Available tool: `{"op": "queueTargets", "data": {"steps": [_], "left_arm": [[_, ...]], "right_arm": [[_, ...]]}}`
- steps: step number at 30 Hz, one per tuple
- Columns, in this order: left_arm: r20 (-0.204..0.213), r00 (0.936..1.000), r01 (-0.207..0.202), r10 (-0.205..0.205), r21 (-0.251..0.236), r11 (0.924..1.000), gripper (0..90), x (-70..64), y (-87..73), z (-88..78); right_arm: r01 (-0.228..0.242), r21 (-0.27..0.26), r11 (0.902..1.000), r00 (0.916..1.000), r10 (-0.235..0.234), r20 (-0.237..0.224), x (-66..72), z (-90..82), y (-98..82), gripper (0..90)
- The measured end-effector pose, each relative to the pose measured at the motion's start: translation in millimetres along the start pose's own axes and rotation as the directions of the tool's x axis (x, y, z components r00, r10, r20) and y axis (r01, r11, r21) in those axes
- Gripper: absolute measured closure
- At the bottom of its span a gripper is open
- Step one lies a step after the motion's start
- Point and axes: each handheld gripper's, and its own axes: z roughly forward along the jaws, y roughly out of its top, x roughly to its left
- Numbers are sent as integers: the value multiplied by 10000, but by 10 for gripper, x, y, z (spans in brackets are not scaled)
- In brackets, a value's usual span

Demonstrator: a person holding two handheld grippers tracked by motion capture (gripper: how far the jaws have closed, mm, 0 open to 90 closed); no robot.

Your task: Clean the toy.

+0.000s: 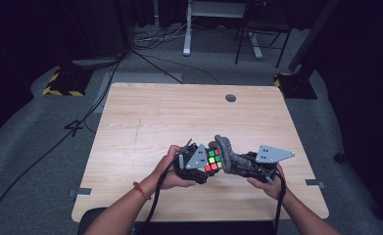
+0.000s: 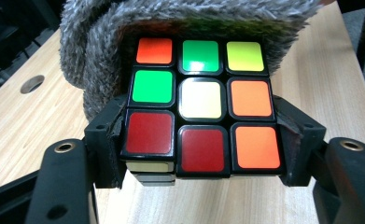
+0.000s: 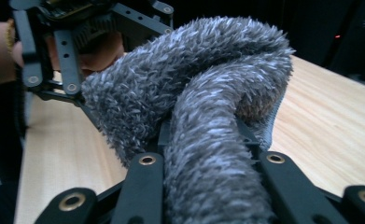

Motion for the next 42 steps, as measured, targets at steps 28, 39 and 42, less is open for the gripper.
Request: {"op": "queueTargets", "data": {"steps": [28,39,42], "left_arm": [[544,9982,-189,244,-1001,9948,332,-40,80,-194],[379,9992,200,-160,-1086,9939,332,-5,37,-151],[501,9983,388,-308,-1664,9853,332,-1,77,-227]], "right_arm": [[129,1659,9861,9992,-191,361,77,239,-84,732],[365,709,9968,9968,-413,688,93,67,46,732],[489,1003,9938,9967,-552,603,94,98,55,731]]}}
